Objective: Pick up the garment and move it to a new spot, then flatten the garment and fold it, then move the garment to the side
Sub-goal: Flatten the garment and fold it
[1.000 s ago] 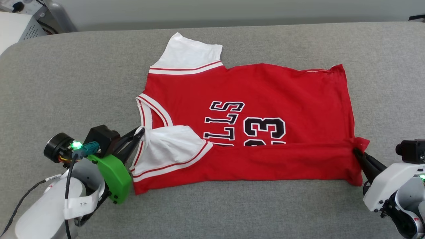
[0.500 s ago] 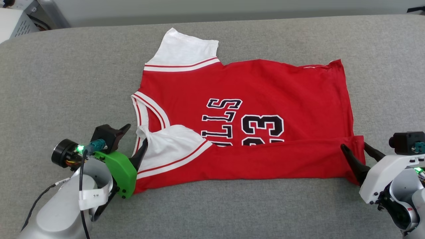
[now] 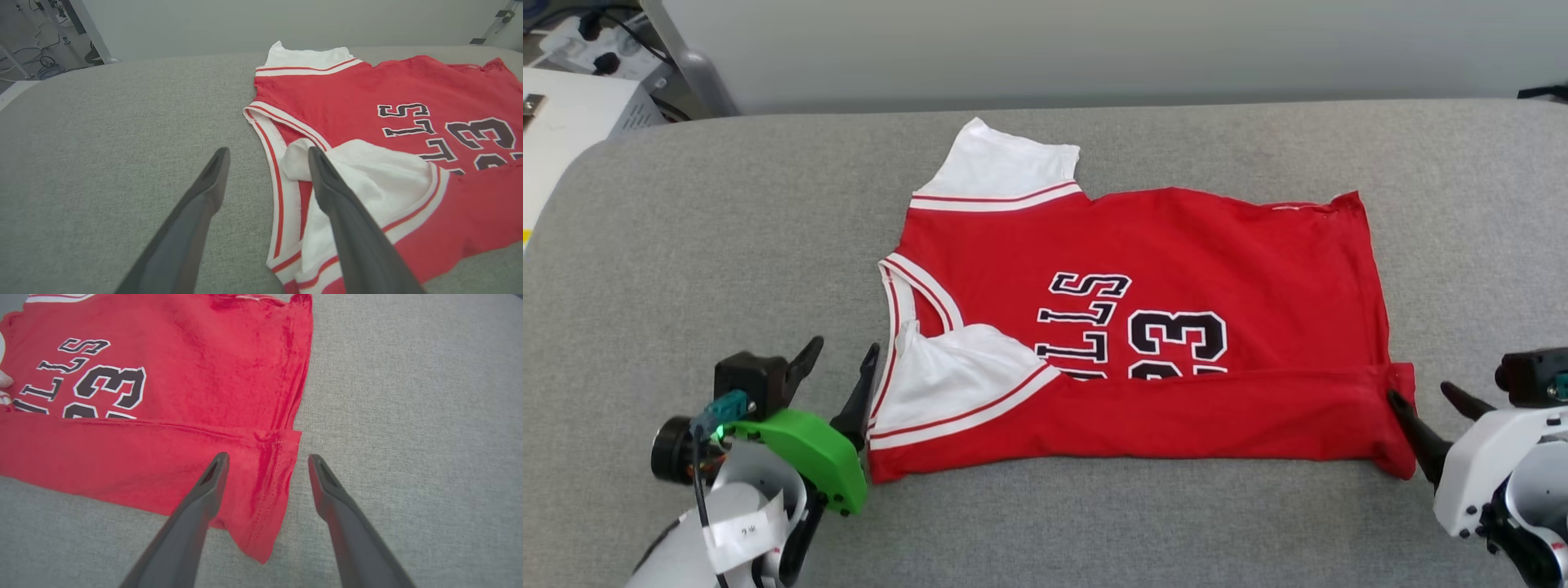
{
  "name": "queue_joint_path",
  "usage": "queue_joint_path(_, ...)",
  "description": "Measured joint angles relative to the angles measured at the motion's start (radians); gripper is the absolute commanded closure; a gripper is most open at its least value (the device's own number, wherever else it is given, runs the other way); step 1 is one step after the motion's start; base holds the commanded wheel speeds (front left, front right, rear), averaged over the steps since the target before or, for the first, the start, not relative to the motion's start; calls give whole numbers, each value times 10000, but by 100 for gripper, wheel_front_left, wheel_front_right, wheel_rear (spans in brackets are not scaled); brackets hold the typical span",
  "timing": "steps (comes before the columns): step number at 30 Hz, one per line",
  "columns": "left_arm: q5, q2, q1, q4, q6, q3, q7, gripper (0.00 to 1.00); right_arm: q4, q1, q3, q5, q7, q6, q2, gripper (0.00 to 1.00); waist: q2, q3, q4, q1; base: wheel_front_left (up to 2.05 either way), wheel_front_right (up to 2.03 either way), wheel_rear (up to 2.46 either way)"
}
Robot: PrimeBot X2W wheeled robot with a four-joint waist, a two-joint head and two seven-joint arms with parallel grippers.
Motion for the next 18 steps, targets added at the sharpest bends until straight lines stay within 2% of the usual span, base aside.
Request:
queue_joint_path(3, -362, 8, 526, -635, 414, 84, 372, 0, -439, 463, -418, -341, 610, 0, 259, 0, 0, -107, 60, 0, 0, 0, 0)
queue_joint_path(10, -882, 201, 1524, -2098, 1212, -90, 2010, 0, -1609, 1021, -1306, -1131, 1720, 0, 1244, 0, 0, 44, 28, 0, 0, 0, 0)
queue_joint_path(18, -805, 491, 1620, -2186, 2138, -267, 2987, 0, -2238, 1154, -1503, -1469, 2121, 0, 1737, 0, 0, 339, -240, 0, 0, 0, 0)
